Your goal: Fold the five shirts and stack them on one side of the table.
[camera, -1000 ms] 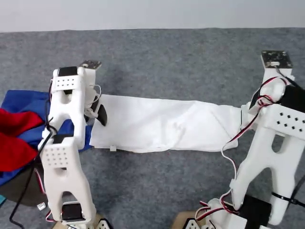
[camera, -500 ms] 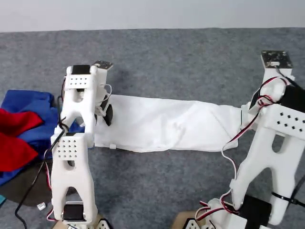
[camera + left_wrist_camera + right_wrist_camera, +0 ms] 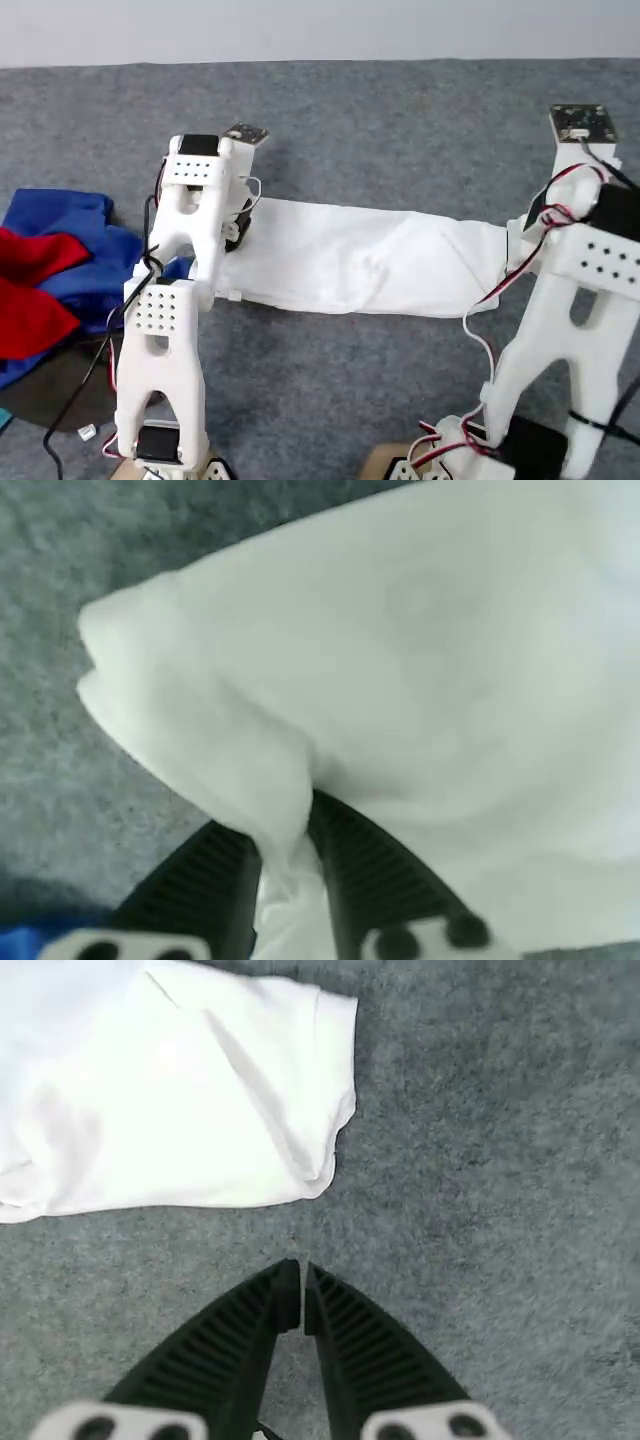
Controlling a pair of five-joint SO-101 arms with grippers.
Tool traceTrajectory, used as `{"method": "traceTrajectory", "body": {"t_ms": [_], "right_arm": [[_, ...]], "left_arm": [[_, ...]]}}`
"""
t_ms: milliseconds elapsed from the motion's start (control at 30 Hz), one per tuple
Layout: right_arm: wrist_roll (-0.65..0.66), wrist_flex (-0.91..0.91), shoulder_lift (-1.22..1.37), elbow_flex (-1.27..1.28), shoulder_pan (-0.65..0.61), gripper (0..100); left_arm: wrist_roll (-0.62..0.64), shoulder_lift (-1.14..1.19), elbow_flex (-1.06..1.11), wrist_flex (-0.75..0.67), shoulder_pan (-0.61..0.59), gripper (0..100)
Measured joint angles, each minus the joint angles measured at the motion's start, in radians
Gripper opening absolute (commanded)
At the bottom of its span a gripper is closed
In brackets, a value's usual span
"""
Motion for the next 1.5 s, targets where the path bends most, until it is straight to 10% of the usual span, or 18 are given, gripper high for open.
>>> {"method": "traceTrajectory", "body": {"t_ms": [500, 1500], "right_arm": [[0.014, 0.002, -0.230, 0.000, 0.000, 1.8], [0.094, 0.002, -0.359, 0.000, 0.146, 1.8]], "left_arm": [[0.026, -0.361, 0.164, -0.003, 0.241, 1], [0.213, -0.305, -0.107, -0.106, 0.770, 1]]}}
